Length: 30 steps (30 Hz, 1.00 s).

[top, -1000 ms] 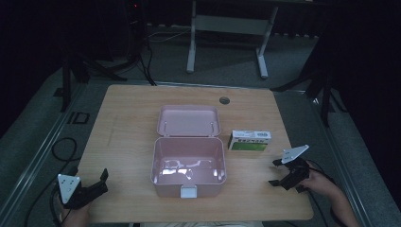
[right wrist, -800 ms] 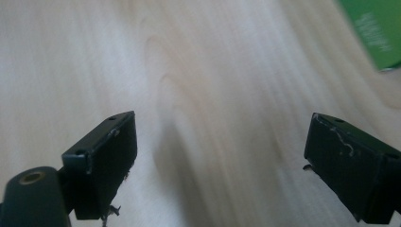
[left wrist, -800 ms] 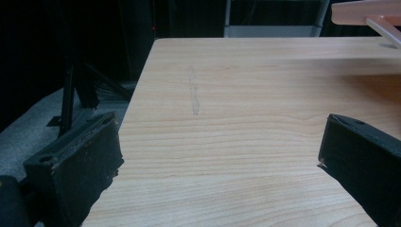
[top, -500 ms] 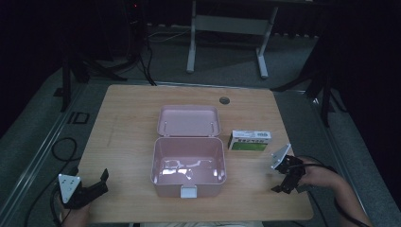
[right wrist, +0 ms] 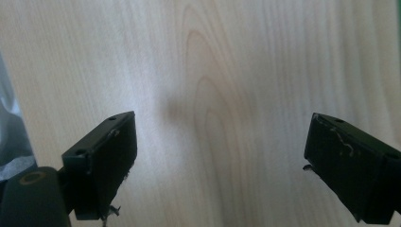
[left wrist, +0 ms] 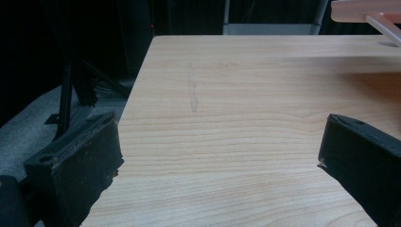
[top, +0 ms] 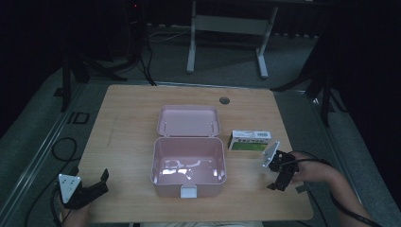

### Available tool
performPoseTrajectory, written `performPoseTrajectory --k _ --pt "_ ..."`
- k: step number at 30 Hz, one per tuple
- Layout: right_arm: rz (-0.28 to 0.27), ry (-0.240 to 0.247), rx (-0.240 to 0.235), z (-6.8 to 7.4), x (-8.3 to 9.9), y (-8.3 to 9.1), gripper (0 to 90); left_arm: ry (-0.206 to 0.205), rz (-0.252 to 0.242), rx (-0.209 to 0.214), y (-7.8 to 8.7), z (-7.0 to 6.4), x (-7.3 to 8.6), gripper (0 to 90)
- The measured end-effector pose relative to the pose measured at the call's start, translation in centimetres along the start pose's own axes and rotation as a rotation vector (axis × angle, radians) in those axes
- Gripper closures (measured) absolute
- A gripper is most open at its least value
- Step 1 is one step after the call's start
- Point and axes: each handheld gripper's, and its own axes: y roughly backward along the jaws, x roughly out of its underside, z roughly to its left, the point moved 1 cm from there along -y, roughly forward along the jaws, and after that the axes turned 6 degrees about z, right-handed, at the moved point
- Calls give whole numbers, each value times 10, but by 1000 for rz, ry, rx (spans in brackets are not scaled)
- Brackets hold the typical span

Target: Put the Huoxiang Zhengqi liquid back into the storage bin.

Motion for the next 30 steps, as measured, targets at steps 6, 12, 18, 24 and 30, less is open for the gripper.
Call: performPoseTrajectory --k 6,12,18,24,30 --pt "13 18 14 -1 -10 7 101 3 -3 0 0 0 0 3" --pt "36 48 -2 -1 -20 13 100 0 0 2 0 0 0 3" --pt "27 67 -8 -2 -30 25 100 -1 2 4 0 0 0 3" --pt "15 79 2 -5 -35 37 101 -3 5 6 0 0 0 3" --pt "10 75 17 -8 -38 47 100 -3 6 6 0 0 0 3"
